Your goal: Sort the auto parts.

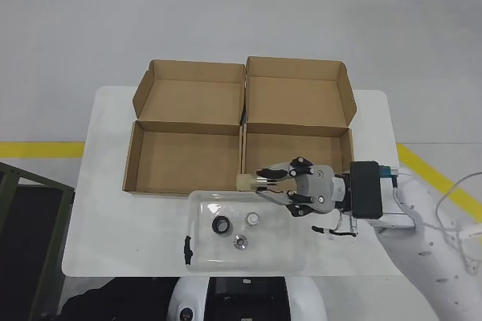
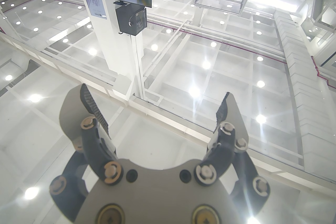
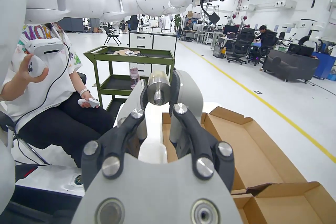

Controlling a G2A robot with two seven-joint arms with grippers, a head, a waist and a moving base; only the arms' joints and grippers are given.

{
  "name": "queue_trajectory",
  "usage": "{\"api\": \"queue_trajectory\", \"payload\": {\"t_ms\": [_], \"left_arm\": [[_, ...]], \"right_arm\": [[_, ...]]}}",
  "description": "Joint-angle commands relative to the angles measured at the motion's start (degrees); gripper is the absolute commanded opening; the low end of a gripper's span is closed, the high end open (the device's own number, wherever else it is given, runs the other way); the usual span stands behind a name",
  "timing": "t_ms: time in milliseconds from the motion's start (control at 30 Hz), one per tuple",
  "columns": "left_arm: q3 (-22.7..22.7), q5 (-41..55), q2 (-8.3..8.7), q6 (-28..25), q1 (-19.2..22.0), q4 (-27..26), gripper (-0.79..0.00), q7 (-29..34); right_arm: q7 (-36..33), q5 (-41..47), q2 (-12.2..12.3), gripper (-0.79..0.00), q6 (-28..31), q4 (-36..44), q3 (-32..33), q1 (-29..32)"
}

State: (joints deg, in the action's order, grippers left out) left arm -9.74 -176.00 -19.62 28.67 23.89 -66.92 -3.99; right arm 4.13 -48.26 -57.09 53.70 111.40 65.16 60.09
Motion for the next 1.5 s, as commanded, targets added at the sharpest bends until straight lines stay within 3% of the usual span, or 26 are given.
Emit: {"api": "queue_trajectory", "payload": {"t_ms": [0,233,800,1200,1467], "left_arm": [[0.0,0.0,0.00,0.0,0.0,0.0,0.000,0.0],[0.0,0.0,0.00,0.0,0.0,0.0,0.000,0.0],[0.0,0.0,0.00,0.0,0.0,0.0,0.000,0.0],[0.0,0.0,0.00,0.0,0.0,0.0,0.000,0.0],[0.0,0.0,0.00,0.0,0.0,0.0,0.000,0.0]], "right_arm": [[-0.1,-0.5,-0.1,-0.785,-0.4,0.6,-0.1,0.1],[-4.7,-5.4,-0.1,-0.785,-3.6,2.4,0.4,0.9],[-32.8,-9.9,0.1,-0.785,-17.4,2.8,-1.7,2.1],[-45.9,-9.5,-1.6,-0.785,-23.4,-5.5,-7.7,-6.2],[-54.2,-7.0,-3.3,-0.785,-24.3,-11.5,-13.0,-13.1]]}}
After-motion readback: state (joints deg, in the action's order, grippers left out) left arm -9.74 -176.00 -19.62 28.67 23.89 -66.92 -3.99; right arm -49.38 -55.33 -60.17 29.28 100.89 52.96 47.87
